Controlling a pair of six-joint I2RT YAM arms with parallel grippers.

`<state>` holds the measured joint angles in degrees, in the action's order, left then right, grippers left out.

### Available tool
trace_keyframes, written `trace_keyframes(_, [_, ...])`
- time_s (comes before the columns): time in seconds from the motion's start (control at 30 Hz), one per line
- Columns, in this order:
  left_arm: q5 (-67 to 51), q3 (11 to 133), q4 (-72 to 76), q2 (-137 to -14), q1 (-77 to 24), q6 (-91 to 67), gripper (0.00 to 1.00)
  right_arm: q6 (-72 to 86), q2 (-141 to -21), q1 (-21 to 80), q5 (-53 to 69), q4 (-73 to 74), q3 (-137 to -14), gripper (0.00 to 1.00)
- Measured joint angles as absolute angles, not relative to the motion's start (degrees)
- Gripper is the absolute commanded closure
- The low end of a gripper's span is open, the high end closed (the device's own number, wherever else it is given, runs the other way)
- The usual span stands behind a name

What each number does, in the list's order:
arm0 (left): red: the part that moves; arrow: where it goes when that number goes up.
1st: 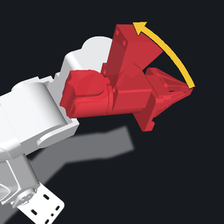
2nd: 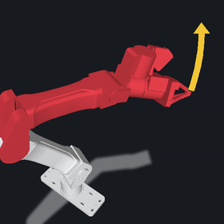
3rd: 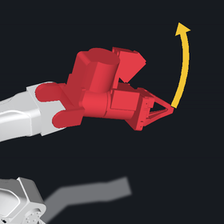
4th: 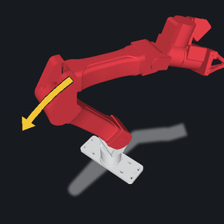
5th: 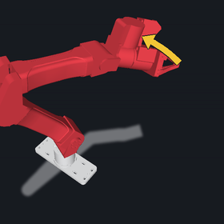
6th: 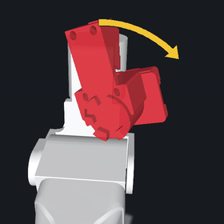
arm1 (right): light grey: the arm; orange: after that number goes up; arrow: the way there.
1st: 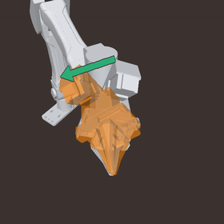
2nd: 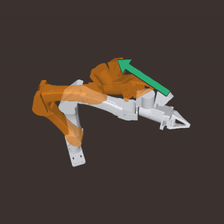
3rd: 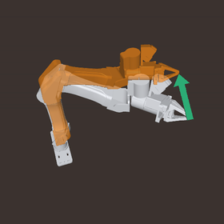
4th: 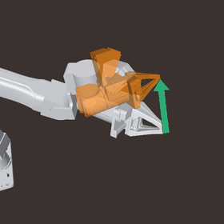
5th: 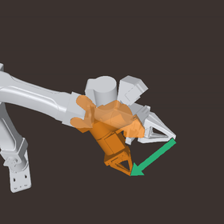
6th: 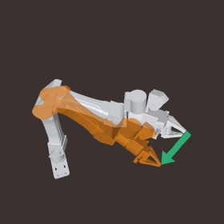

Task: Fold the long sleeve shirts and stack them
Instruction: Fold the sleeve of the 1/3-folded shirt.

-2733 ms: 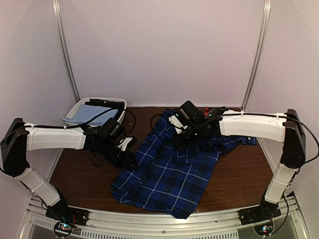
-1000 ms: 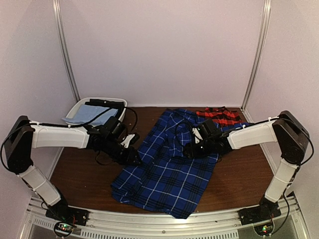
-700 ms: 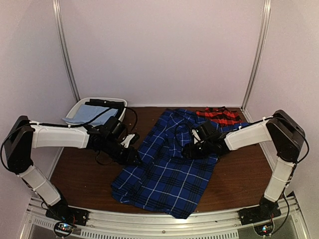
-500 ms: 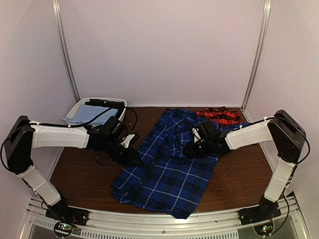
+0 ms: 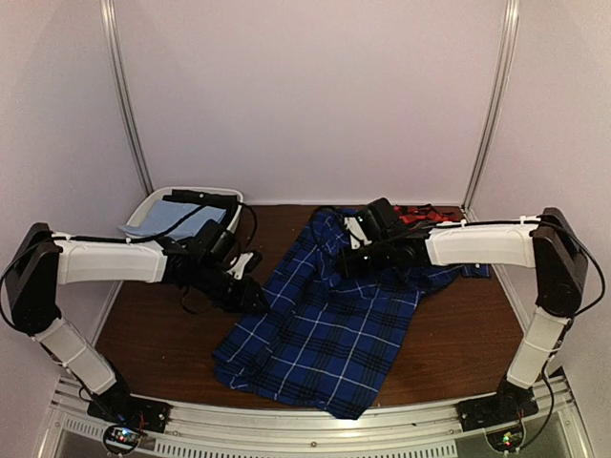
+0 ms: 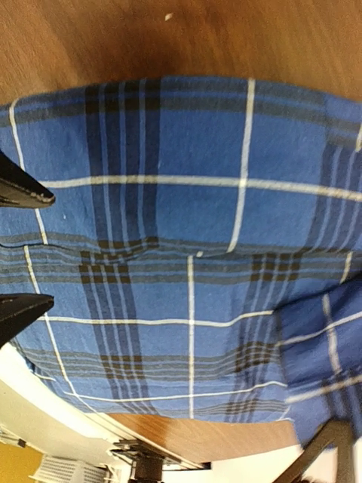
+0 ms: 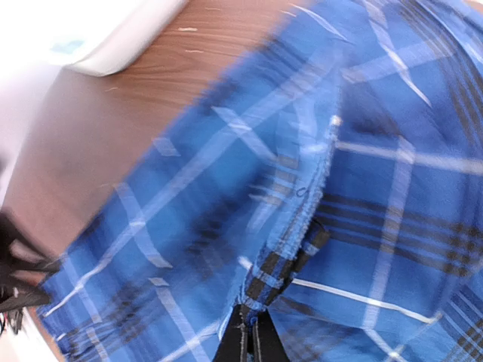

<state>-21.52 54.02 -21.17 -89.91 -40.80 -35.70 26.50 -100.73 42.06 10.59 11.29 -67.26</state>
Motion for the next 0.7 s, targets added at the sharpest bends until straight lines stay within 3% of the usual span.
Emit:
trace_keyframes(0.37, [-20.58,48.86,-20.34,-82.37,-34.17,-39.53,0.58,16.01,-113.21,58.57,9.15,24.25,-87.24,1.0])
trace_keyframes(0.7, [-21.91,45.6,-19.42,-81.43,-33.36,-40.8,0.52,13.39,-119.52,63.88,11.7,30.37,-90.21,1.0])
